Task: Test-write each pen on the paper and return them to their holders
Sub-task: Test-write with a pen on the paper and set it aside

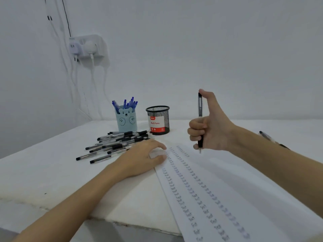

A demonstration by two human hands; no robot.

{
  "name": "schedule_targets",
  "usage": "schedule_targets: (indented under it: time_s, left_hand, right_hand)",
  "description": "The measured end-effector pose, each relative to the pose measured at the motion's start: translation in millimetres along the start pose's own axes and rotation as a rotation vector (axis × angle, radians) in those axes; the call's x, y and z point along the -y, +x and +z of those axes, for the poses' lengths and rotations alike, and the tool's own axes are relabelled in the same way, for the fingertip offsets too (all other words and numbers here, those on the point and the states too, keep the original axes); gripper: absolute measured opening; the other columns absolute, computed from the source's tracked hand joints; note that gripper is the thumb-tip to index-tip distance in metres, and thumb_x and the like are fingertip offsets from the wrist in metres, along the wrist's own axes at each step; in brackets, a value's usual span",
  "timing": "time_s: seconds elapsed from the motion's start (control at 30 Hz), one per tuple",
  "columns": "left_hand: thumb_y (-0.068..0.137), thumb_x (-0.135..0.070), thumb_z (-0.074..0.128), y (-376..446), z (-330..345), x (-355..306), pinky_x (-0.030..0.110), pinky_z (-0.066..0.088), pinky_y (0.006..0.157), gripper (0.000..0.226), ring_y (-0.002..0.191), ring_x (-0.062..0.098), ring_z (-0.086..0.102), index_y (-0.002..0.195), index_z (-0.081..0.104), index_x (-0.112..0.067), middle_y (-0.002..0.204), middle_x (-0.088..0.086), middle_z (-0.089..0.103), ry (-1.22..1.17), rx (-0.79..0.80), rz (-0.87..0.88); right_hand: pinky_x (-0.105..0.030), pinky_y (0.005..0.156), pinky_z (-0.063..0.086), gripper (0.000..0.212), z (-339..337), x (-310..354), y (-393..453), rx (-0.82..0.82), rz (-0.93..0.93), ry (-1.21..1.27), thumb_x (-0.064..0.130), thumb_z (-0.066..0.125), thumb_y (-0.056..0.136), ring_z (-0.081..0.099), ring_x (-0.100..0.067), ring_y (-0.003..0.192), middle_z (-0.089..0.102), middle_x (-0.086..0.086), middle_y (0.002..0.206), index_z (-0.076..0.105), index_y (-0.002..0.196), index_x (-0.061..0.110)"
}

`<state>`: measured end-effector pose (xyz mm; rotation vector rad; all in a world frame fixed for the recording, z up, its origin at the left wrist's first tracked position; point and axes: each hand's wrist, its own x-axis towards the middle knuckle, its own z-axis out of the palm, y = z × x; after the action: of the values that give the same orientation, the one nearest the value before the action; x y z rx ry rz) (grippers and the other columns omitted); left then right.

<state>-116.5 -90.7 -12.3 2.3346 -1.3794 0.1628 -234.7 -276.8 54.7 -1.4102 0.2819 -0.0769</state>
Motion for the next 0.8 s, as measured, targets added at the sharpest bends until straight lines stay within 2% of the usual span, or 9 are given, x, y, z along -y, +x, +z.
schedule_targets:
  time_s: [0.13, 0.27, 0.37, 0.43, 0.5, 0.57, 0.63, 0.7, 0.8]
  left_hand:
    - [0.090, -0.050, 0.052, 8, 8, -3, 0.028, 0.039, 0.100, 0.037, 0.112, -0.002, 0.046, 0.124, 0.054, -0.036, 0.122, -0.019, 0.052, -0.024, 0.043, 0.036]
    - [0.072, -0.077, 0.041, 5, 4, -4, 0.026, 0.042, 0.091, 0.056, 0.099, -0.003, 0.049, 0.111, 0.058, -0.042, 0.106, -0.019, 0.052, 0.061, 0.050, 0.047]
    - [0.086, -0.057, 0.050, 0, 0, -5, 0.023, 0.043, 0.088, 0.030, 0.097, -0.004, 0.050, 0.106, 0.062, -0.039, 0.101, -0.019, 0.053, -0.016, 0.024, 0.075]
    - [0.093, -0.042, 0.048, 1, 0, -2, 0.023, 0.042, 0.090, 0.020, 0.099, -0.005, 0.049, 0.107, 0.062, -0.038, 0.104, -0.019, 0.052, -0.016, 0.020, 0.092]
    - [0.095, -0.032, 0.048, 4, 0, 0, 0.025, 0.041, 0.092, 0.018, 0.100, -0.004, 0.049, 0.106, 0.062, -0.035, 0.104, -0.019, 0.051, -0.016, 0.020, 0.098]
    - [0.096, -0.027, 0.048, 11, 1, 1, 0.029, 0.041, 0.093, 0.019, 0.100, -0.001, 0.049, 0.104, 0.063, -0.033, 0.103, -0.018, 0.052, -0.010, 0.016, 0.107]
    - [0.096, -0.028, 0.047, 22, 3, 0, 0.030, 0.042, 0.093, 0.019, 0.101, 0.000, 0.049, 0.105, 0.062, -0.032, 0.105, -0.017, 0.051, 0.006, 0.003, 0.103]
    - [0.095, -0.029, 0.046, 32, 7, -3, 0.030, 0.043, 0.092, 0.016, 0.101, 0.001, 0.049, 0.103, 0.060, -0.032, 0.106, -0.017, 0.051, -0.002, -0.045, 0.109]
    - [0.093, -0.028, 0.048, 42, 16, -5, 0.032, 0.045, 0.087, 0.012, 0.096, 0.001, 0.050, 0.097, 0.059, -0.030, 0.102, -0.015, 0.052, -0.010, -0.095, 0.132]
  right_hand:
    - [-0.031, 0.058, 0.024, 0.064, -5, -1, 1, -0.002, -0.033, 0.080, 0.080, 0.036, 0.065, 0.019, -0.018, 0.051, 0.016, -0.001, 0.055, 0.021, 0.052, 0.019]
    - [-0.028, 0.062, 0.031, 0.071, -4, -4, 5, -0.050, -0.126, 0.078, 0.075, 0.045, 0.077, 0.026, -0.017, 0.047, 0.025, 0.000, 0.042, 0.052, 0.060, 0.007]
    - [-0.028, 0.063, 0.038, 0.055, -8, -8, 8, -0.061, -0.169, -0.039, 0.040, 0.034, 0.098, 0.046, -0.021, 0.054, 0.053, -0.008, 0.046, 0.063, 0.083, -0.003]
    - [-0.032, 0.065, 0.039, 0.063, -12, -12, 8, -0.047, -0.123, -0.175, 0.043, 0.020, 0.097, 0.054, -0.027, 0.058, 0.063, -0.017, 0.060, 0.062, 0.087, -0.003]
    - [-0.032, 0.060, 0.043, 0.077, -15, -19, 9, -0.119, -0.124, -0.363, 0.056, 0.015, 0.096, 0.055, -0.029, 0.050, 0.063, -0.020, 0.058, 0.061, 0.084, -0.005]
    - [-0.029, 0.059, 0.046, 0.081, -14, -25, 12, -0.188, -0.212, -0.489, 0.059, 0.022, 0.096, 0.059, -0.026, 0.049, 0.067, -0.018, 0.062, 0.067, 0.083, -0.007]
    - [-0.025, 0.060, 0.042, 0.055, -11, -31, 14, -0.227, -0.295, -0.520, 0.045, 0.044, 0.095, 0.061, -0.021, 0.055, 0.069, -0.011, 0.066, 0.070, 0.080, -0.001]
    - [-0.020, 0.050, 0.038, 0.036, -8, -36, 16, -0.259, -0.357, -0.509, 0.030, 0.059, 0.090, 0.053, -0.018, 0.046, 0.061, -0.007, 0.056, 0.065, 0.066, 0.004]
    - [-0.018, 0.036, 0.028, 0.046, -4, -47, 19, -0.241, -0.368, -0.432, 0.023, 0.053, 0.093, 0.040, -0.018, 0.030, 0.051, -0.009, 0.041, 0.055, 0.052, 0.002]
